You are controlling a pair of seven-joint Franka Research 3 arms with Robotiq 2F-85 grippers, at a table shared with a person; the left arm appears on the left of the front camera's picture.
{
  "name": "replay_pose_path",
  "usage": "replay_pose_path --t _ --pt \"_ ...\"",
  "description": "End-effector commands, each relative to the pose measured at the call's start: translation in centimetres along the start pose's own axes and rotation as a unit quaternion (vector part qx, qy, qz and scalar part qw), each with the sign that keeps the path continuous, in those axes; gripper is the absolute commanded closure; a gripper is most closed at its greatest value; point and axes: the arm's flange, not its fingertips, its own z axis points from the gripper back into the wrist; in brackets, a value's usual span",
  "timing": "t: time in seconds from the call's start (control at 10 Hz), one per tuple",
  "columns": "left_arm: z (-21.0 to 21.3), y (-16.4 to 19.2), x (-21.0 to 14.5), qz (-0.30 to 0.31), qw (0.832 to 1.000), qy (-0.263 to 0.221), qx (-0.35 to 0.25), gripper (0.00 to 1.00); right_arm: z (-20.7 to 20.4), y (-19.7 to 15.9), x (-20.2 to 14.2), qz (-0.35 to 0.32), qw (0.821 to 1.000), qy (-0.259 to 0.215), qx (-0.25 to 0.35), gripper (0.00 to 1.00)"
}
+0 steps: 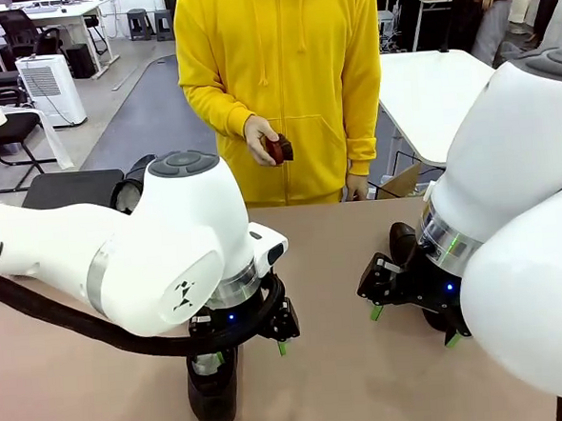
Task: Organize the shoes by placing them on the stand.
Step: Place the Shoe from the middle of the table onto the Shoes Stand.
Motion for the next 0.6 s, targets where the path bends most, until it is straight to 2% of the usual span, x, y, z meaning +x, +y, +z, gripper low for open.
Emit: replay_pose_path --t 0.0,0.1,0.2,0.5 --pt "-1.1 -0.2 0.2 0.020 1.000 -0.017 0.016 0.00 -0.1 0.1 0.5 0.007 1.000 -0.003 0.001 0.00" --pt "-1.5 -0.2 0.4 0.021 1.000 -0.013 0.018 0.00 -0.1 0.1 0.5 0.007 1.000 -0.003 0.001 0.00" --pt "-1.8 0.0 0.5 0.024 0.999 -0.003 0.022 0.07 -0.1 0.1 0.5 0.007 1.000 -0.003 0.001 0.00" --pt "-2.0 0.4 0.6 0.030 0.999 -0.002 0.026 0.62 -0.1 0.1 0.5 0.007 1.000 -0.003 0.001 0.00"
